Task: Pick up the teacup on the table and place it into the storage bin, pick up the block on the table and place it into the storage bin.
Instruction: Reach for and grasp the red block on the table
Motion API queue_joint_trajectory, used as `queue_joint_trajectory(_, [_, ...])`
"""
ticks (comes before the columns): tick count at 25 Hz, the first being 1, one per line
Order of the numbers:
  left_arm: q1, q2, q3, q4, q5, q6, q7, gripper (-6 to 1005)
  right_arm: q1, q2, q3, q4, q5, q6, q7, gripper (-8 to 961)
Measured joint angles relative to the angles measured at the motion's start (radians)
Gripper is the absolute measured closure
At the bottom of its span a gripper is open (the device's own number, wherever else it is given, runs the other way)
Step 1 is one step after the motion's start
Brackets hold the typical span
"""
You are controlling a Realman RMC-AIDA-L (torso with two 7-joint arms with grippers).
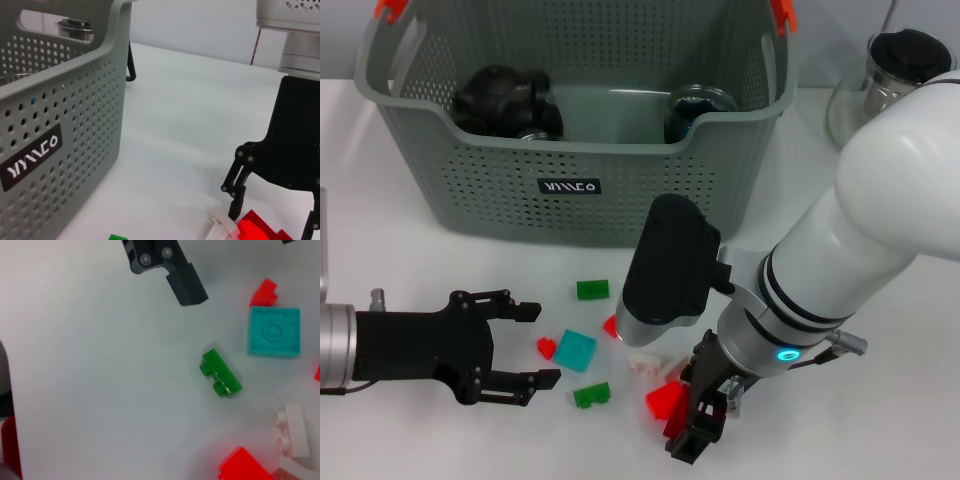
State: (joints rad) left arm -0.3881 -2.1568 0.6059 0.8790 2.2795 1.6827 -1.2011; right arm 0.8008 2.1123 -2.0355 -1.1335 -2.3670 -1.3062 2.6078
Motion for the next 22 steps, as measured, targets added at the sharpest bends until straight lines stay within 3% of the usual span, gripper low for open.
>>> queue_joint_trajectory(22, [0.005, 0.000, 0.000, 0.000, 0.000, 0.000, 0.000, 152, -0.003, 0.000, -0.017, 0.001, 0.000, 0.012, 0.000, 68])
